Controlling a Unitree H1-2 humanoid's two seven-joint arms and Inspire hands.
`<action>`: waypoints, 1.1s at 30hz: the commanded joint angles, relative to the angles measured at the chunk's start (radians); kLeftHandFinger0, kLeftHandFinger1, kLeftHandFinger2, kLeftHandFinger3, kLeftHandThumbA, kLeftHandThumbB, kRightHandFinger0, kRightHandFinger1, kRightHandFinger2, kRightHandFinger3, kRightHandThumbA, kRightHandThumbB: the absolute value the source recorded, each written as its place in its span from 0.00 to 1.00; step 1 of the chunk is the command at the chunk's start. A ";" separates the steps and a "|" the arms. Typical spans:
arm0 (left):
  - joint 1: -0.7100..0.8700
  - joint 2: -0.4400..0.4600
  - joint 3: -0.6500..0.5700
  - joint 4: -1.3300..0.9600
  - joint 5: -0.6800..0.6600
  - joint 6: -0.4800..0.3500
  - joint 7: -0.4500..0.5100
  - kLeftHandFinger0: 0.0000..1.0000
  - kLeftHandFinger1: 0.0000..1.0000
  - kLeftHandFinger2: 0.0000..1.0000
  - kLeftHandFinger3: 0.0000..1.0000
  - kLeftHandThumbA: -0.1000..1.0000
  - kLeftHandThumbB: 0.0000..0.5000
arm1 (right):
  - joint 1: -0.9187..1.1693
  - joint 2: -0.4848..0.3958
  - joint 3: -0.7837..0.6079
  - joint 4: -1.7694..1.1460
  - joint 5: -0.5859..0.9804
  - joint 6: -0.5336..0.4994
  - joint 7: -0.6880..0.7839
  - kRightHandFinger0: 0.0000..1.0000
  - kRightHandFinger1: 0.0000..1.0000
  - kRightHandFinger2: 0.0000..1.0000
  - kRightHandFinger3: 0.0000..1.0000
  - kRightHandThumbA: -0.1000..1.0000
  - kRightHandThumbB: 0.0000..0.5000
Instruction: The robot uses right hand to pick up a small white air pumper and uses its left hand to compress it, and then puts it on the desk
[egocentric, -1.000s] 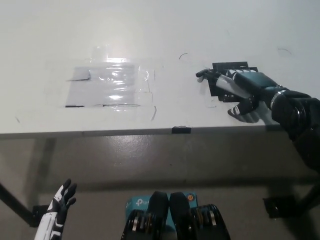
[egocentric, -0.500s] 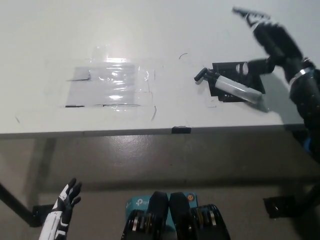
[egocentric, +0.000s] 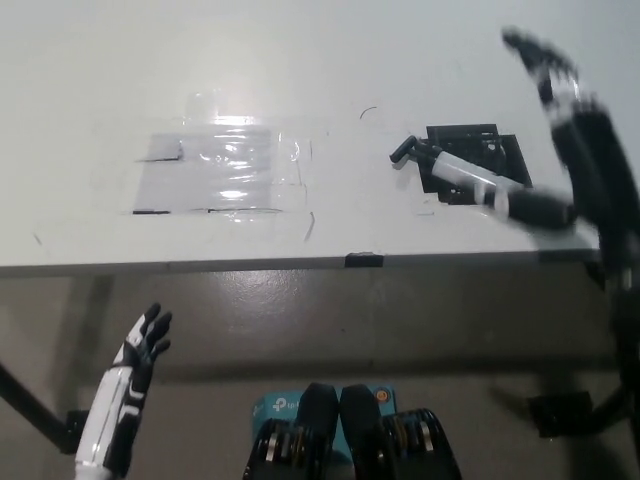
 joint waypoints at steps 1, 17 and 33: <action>-0.050 0.030 0.012 -0.003 -0.014 -0.021 -0.012 1.00 1.00 1.00 1.00 1.00 0.19 | 0.166 0.089 -0.060 -0.164 0.148 -0.083 -0.122 1.00 1.00 1.00 1.00 1.00 0.55; -0.051 0.046 0.016 0.045 -0.028 -0.029 -0.016 1.00 1.00 1.00 1.00 1.00 0.18 | 0.318 0.182 0.005 0.275 0.193 -0.296 -0.158 1.00 1.00 1.00 1.00 0.99 0.45; 0.013 0.043 0.014 0.068 -0.016 -0.041 -0.014 1.00 1.00 1.00 1.00 1.00 0.14 | 0.345 0.182 0.133 0.393 0.171 -0.296 -0.210 1.00 1.00 1.00 1.00 0.98 0.55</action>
